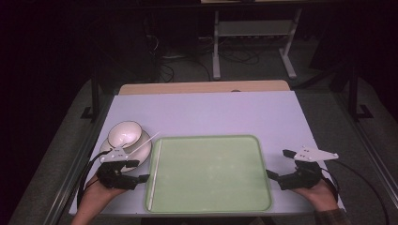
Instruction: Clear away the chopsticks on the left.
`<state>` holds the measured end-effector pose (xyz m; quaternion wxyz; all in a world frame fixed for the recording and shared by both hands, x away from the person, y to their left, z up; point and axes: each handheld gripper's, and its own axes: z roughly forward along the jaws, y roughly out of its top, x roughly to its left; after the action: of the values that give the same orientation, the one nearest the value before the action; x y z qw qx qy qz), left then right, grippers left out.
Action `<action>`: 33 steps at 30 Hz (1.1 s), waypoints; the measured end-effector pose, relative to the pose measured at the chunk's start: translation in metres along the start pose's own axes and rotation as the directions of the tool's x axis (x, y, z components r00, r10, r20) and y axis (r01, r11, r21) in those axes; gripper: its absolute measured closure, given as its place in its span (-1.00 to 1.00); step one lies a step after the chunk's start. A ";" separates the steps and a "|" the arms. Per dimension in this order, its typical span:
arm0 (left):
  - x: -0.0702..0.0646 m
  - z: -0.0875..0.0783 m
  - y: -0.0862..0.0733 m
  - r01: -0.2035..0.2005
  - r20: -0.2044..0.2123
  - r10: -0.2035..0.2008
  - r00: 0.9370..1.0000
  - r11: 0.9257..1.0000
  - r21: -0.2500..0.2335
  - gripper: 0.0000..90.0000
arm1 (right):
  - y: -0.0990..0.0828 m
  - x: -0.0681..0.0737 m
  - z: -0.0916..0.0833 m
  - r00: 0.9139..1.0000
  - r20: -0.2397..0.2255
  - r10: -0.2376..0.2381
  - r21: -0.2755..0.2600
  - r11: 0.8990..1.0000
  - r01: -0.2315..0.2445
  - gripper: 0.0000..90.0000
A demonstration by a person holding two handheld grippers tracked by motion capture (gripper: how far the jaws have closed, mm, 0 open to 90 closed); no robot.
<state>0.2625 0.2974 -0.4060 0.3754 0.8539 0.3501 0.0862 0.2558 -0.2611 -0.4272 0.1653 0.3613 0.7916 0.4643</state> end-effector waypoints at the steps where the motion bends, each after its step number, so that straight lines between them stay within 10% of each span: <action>1: 0.001 -0.002 -0.001 0.005 -0.005 -0.005 1.000 1.000 -0.003 -0.40 | 0.000 0.000 0.000 1.000 0.000 -0.001 -0.001 1.000 0.001 -1.00; 33: 0.058 -0.032 -0.029 0.096 -0.196 -0.109 0.974 0.992 -0.077 0.06 | 0.000 -0.001 0.001 1.000 0.003 0.002 0.005 1.000 -0.002 -1.00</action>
<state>0.2766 0.3679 -0.4111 0.3706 0.8086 0.4266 0.1635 0.2565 -0.2611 -0.4275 0.1651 0.3630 0.7921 0.4622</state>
